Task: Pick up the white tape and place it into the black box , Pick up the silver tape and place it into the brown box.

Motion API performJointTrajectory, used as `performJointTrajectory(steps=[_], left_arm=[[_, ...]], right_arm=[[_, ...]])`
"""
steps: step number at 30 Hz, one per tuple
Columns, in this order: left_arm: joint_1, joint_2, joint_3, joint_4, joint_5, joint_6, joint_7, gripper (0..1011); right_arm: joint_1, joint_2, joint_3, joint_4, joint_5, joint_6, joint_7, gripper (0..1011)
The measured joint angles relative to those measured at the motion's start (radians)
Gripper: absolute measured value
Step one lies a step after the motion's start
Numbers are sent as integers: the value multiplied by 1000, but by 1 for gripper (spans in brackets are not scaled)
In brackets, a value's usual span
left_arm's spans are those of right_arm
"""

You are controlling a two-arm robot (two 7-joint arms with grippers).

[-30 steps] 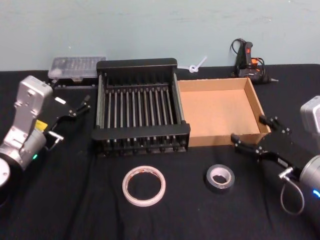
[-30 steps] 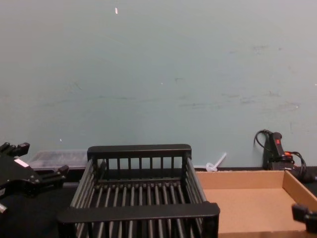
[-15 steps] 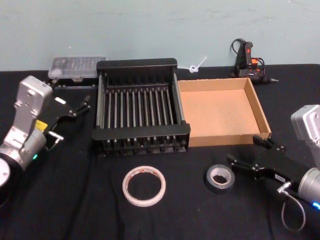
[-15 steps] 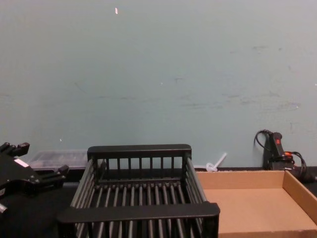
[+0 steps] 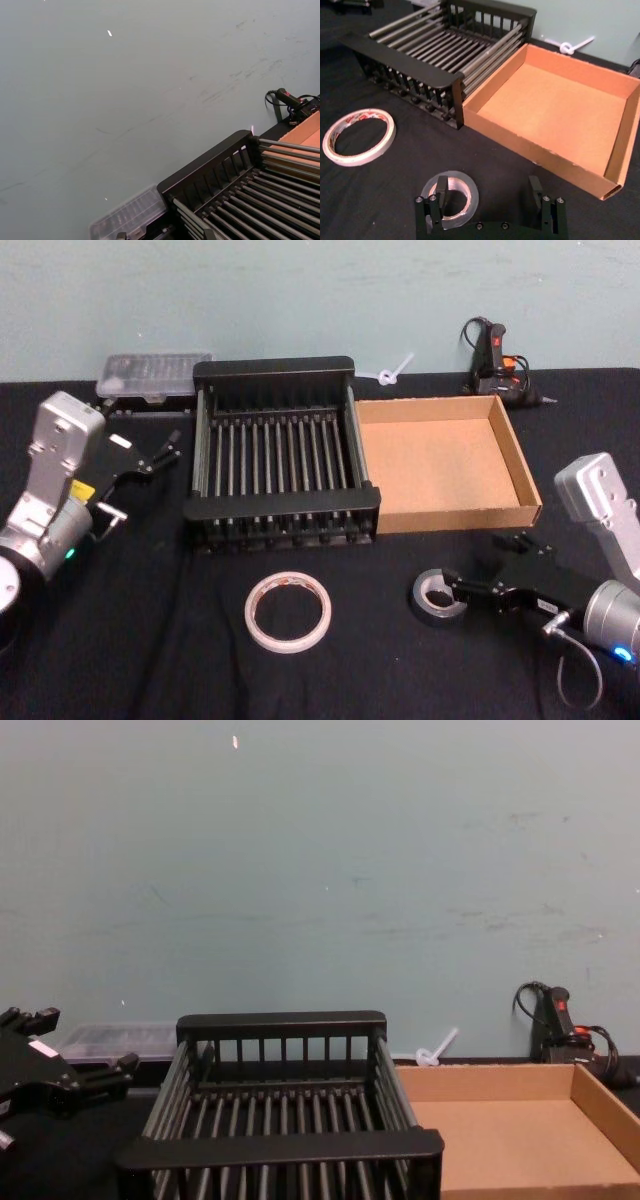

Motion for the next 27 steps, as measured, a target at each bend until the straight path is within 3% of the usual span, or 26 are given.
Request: performJointTrajectory(steps=[8,27], left_arm=[[0,0,0,0,0,0,0,1001],[0,0,0,0,0,0,0,1001]], right_arm=[[26,-9,-16,19,-26,52,24,1002],[67,-39,-31,58,-79,91,52,1003]])
